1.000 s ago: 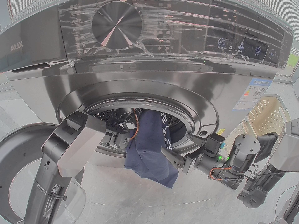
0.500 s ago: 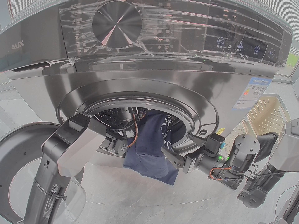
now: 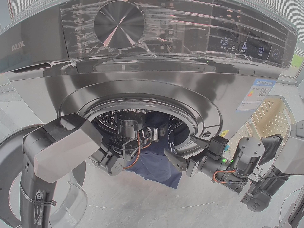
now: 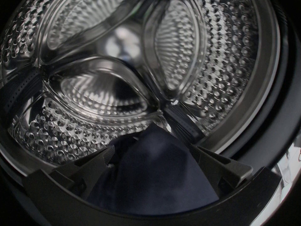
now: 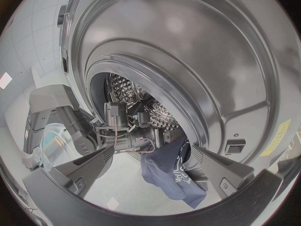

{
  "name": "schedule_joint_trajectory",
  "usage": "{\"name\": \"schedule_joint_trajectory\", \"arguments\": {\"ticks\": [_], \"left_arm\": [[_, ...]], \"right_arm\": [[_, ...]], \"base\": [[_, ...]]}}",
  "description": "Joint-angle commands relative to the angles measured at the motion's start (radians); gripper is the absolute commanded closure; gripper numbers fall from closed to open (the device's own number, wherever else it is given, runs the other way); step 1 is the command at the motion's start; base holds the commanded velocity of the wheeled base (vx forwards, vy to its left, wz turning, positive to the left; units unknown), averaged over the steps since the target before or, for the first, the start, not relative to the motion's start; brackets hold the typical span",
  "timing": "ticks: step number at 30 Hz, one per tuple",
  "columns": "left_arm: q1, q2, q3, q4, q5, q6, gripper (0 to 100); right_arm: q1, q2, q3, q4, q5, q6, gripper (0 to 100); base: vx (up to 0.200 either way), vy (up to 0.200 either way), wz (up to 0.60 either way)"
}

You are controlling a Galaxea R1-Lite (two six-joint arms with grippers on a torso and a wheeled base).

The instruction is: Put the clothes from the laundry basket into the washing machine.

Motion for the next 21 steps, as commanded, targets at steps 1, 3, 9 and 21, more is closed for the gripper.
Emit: {"name": "schedule_joint_trajectory", "arguments": {"ticks": [1,3,9,21], "left_arm": [[-0.037,-0.042,0.077,0.002,-0.038,0.004,0],[-0.048,-0.029,0.083,0.002,-0.050,0.004,0],[-0.051,0.029,0.071,-0.022,-0.051,0.010,0],[-0.019,0.055,-0.052,-0.064,-0.022,0.025,100]], "right_arm": [[0.002,0.003,0.000,-0.001,0.000,0.000,0],[0.000,0.003,0.000,-0.001,0.000,0.000,0],[0.002,0.003,-0.001,-0.001,0.002,0.000,0],[0.002,0.005,-0.001,-0.001,0.002,0.000,0]], "base": [[0.000,0.000,0.00],[0.000,0.000,0.00],[0.000,0.000,0.00],[0.000,0.000,0.00]]}}
